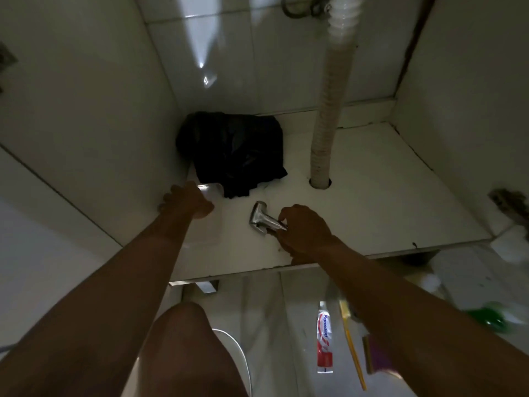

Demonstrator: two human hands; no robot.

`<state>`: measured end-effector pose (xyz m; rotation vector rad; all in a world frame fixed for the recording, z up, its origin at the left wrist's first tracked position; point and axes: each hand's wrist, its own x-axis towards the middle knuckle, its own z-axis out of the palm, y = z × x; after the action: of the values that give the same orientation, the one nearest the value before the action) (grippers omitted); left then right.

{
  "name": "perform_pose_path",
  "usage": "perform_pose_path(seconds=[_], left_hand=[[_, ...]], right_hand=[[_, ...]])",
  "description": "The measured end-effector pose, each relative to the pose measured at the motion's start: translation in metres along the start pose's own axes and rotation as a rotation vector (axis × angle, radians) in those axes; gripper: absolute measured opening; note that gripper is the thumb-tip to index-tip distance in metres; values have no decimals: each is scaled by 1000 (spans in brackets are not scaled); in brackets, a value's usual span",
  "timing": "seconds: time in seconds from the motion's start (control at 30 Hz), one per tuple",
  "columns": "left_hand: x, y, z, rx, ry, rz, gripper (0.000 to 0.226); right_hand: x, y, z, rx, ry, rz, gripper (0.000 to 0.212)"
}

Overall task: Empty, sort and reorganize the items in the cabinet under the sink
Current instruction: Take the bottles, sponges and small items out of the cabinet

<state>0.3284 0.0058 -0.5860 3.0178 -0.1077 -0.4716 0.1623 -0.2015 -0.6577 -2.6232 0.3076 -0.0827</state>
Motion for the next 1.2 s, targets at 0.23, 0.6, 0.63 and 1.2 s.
perform_pose_path(seconds=[0.23, 0.6, 0.63, 1.2], left_hand=[[-7, -15, 18, -118, 93, 44, 58], [-29, 13, -21, -364, 198, 106, 48], [-33, 20, -26, -428, 174, 141, 48], [-171, 195, 116, 120, -950, 572, 14]], right_hand=[[10, 0, 8, -101, -19, 34, 31], [-22, 33, -52, -39, -134, 200, 46], [-29, 38, -64, 5, -144, 227, 43], [-272, 167, -58, 99, -746, 552, 31]])
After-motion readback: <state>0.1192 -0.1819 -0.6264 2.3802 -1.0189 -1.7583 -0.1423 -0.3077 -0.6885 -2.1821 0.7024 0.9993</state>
